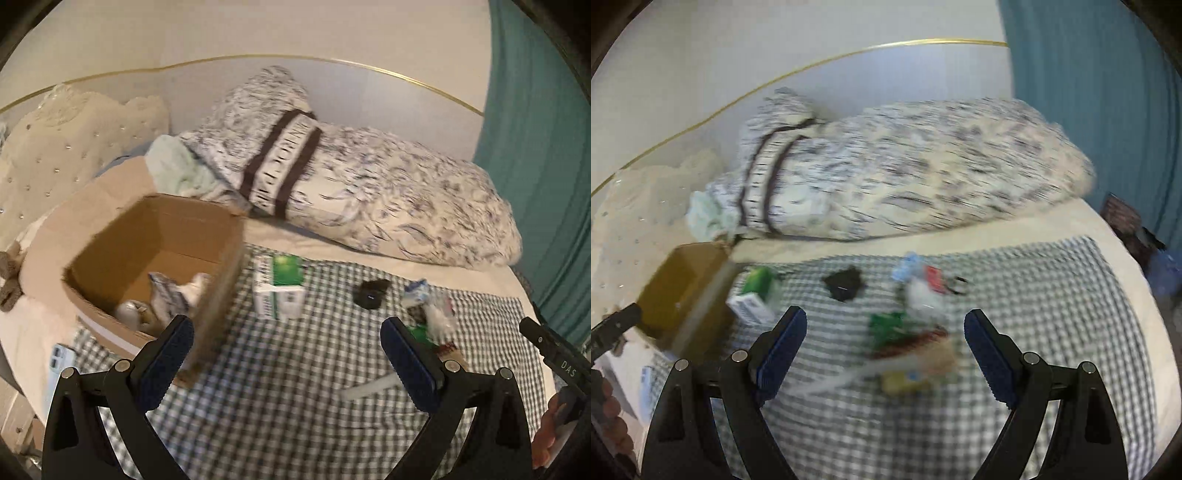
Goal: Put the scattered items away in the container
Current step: 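Move both tools back toward the white tube and the capsule box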
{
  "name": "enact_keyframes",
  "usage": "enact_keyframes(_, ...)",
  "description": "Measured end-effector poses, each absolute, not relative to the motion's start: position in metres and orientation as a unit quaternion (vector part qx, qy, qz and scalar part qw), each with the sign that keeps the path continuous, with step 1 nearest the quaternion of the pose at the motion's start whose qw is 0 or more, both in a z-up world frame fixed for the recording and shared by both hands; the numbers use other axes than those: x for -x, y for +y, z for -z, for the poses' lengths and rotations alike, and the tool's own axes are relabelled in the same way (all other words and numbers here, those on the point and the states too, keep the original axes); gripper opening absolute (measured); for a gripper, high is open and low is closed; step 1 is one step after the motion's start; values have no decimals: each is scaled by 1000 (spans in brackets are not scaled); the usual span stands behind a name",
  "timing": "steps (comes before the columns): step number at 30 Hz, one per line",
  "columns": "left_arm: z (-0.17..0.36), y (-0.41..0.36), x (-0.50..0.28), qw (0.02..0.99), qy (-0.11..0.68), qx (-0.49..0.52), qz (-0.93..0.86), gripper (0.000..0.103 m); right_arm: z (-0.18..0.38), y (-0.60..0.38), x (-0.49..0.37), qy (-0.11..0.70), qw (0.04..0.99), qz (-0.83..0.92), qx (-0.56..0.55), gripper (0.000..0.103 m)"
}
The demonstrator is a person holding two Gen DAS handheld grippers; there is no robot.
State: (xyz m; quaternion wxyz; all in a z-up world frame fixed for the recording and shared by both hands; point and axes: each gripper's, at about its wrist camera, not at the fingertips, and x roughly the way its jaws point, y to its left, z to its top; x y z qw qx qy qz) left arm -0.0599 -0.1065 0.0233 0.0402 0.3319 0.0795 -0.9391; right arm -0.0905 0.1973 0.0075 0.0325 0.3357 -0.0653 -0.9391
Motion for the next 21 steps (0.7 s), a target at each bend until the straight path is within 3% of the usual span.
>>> enact_keyframes(11, 38, -25, 69, -33, 31, -384, 922, 103, 35, 240, 87, -74, 17, 929, -362, 88)
enact_keyframes(21, 99, 35, 90, -96, -60, -416, 902, 103, 87, 226, 99, -13, 83, 905, -417, 88)
